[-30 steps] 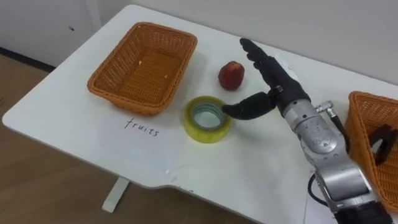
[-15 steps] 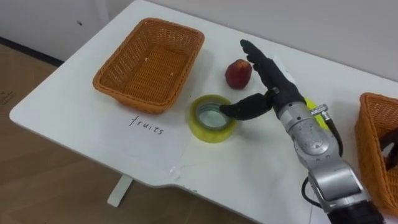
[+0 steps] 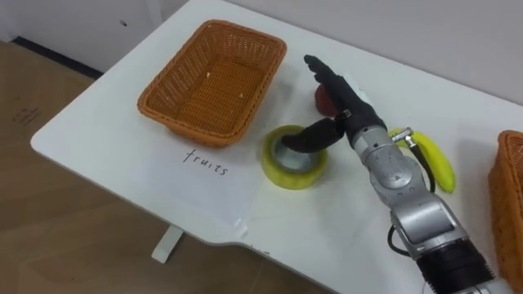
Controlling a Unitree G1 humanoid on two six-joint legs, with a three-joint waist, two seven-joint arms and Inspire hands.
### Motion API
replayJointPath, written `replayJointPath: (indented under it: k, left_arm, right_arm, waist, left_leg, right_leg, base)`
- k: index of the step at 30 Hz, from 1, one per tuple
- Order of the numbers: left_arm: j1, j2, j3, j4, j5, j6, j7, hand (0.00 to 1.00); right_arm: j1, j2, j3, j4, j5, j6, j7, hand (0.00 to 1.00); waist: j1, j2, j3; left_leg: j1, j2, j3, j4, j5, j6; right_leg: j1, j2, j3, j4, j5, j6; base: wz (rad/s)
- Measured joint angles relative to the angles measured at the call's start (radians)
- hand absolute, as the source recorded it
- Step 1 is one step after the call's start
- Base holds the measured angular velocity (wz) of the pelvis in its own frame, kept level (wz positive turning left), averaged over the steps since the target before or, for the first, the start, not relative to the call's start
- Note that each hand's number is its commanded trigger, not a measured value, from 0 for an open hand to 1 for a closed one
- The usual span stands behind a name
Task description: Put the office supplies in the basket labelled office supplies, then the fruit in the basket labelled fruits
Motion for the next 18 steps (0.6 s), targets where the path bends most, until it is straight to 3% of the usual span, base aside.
replayJointPath:
  k: [5,9,18]
  left_arm:
    - [-0.002,-0.001,-0.001,-0.024,-0.001,0.005,-0.006,0.00]
    - [-0.003,-0.001,-0.001,-0.024,-0.001,0.005,-0.006,0.00]
    - [-0.002,0.000,-0.004,-0.023,-0.001,0.001,-0.007,0.00]
  right_arm:
    - [-0.002,0.000,0.011,0.047,-0.044,0.006,0.001,0.00]
    - [-0.001,-0.001,0.026,0.091,-0.071,0.032,0.022,0.00]
    - [-0.001,-0.003,0.025,0.091,-0.118,0.030,0.040,0.00]
  waist:
    - [0.000,0.000,-0.0003]
    - [-0.001,-0.001,-0.0004]
    - [-0.001,-0.001,-0.0006]
  left_leg:
    - [-0.001,-0.002,-0.010,0.000,0.000,0.000]
    - [-0.011,-0.002,-0.012,0.001,0.000,0.001]
    - [-0.007,-0.004,-0.015,0.001,0.000,0.001]
  right_leg:
    - [0.001,0.000,0.001,0.000,0.000,0.001]
    - [-0.006,0.000,0.003,0.000,-0.001,0.002]
    - [-0.004,0.000,0.033,0.000,-0.002,0.003]
  base:
    - [0.04]
    - [0.00]
    - [0.00]
